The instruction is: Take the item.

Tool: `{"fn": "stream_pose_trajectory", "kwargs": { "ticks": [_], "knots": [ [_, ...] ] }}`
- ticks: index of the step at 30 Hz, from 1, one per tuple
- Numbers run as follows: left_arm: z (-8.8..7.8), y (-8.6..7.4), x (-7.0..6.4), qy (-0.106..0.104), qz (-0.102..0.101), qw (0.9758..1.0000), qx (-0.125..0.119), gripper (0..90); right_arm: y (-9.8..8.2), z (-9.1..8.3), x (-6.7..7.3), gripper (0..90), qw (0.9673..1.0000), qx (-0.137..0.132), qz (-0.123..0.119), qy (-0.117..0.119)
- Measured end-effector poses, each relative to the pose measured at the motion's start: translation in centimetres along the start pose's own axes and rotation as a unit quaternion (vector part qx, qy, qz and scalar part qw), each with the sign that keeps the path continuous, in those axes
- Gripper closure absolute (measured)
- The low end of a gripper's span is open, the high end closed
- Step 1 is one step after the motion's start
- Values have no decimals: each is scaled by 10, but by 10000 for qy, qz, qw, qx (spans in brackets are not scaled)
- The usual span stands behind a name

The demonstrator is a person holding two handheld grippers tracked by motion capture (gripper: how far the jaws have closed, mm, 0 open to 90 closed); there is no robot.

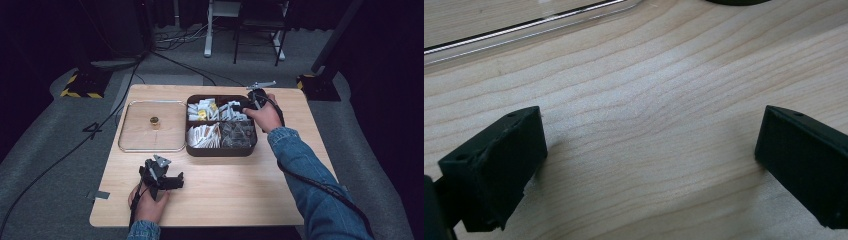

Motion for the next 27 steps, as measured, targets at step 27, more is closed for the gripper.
{"fn": "stream_pose_trajectory", "kwargs": {
  "ticks": [27],
  "knots": [
    [0, 0, 0, 4, 13, 10000, 9, 5, -7, 53, 20, 727, 9969, 655, 425, 73]
  ]
}}
Point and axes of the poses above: each handheld gripper's, and its own axes: z roughly forward along the jaws, y roughly out of its top, x roughly to its left, the point moved 1 cm from there along z, roughly forward along the jaws, and after that the axes turned 12 degrees about -z, right-handed, at the moved point
